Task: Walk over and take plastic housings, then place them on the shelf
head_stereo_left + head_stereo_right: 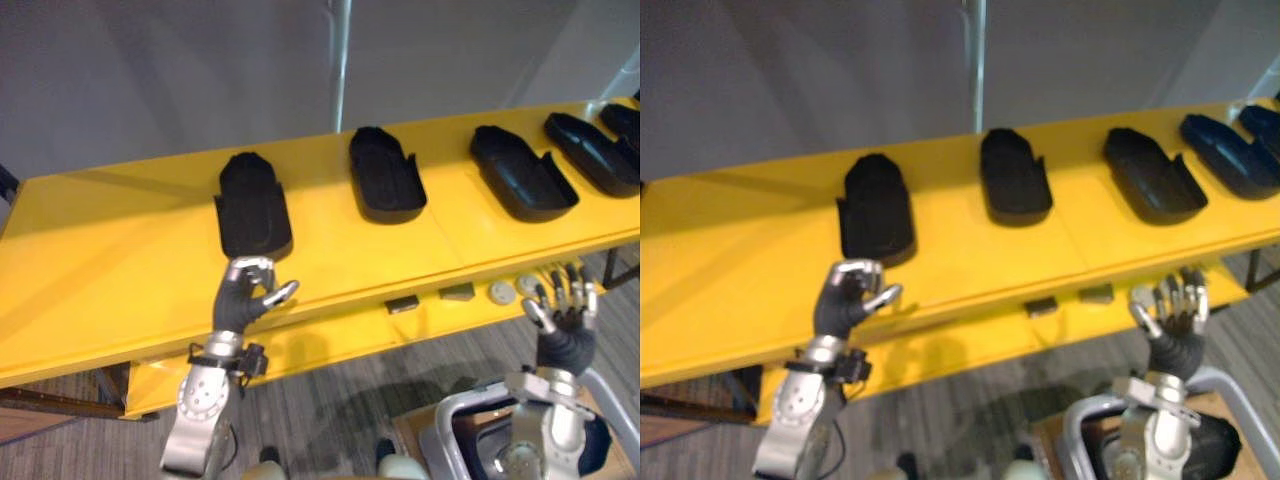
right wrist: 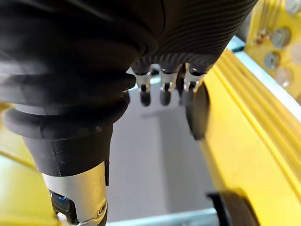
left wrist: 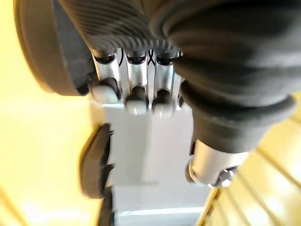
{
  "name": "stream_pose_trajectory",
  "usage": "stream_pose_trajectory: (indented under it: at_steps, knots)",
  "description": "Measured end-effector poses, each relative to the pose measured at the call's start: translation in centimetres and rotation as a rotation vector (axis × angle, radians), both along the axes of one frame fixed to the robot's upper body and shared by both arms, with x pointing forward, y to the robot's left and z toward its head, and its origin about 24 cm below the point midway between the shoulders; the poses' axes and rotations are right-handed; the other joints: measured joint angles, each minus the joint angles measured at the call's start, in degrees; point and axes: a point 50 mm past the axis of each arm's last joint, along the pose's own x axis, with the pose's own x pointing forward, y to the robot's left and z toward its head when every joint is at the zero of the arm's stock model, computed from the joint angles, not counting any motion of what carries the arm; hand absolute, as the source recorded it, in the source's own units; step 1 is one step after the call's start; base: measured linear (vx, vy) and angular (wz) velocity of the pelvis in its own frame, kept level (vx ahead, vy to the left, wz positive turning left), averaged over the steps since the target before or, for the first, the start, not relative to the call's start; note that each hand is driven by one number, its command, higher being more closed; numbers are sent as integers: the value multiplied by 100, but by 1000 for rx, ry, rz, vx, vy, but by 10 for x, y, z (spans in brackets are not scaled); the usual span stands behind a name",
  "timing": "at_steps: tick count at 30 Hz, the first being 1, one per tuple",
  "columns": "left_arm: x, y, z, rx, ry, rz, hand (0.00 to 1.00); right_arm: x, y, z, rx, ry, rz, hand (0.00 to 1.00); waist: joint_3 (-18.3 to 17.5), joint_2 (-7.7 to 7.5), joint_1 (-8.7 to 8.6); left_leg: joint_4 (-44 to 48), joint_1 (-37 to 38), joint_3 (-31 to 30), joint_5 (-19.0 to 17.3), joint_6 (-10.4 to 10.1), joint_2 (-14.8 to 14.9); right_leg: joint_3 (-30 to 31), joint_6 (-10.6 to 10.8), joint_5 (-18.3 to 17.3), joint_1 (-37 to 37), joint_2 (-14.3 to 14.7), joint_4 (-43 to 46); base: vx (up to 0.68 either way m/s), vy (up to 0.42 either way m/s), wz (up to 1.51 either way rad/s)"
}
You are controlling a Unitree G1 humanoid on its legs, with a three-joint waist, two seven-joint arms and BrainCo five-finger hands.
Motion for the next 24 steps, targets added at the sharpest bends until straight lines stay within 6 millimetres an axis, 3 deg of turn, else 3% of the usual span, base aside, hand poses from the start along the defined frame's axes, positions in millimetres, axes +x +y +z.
stream_pose_trajectory:
  at_steps: [2, 8, 24]
  knots:
    - [7, 1, -14, 47, 115, -1, 100, 7, 2, 0, -22, 10, 31, 0, 0, -1, 5, 19, 67, 105, -32, 22, -5, 14, -15, 94, -5, -2, 8, -20, 40, -19]
    - [15, 14, -28, 158, 236, 52, 100, 8, 0, 1, -56, 28, 57, 0, -7, 10, 3, 42, 49, 142, -65, 57, -53, 14, -23, 183, -52, -48, 17, -14, 18, -5]
    - [35, 37, -34, 175, 328, 131, 100, 14, 0, -4, -63, 53, 90, 0, -140, 12, 3, 4, 62, 151, -31, 112, -129, 8, -176, 401, -74, -89, 16, -6, 7, 0]
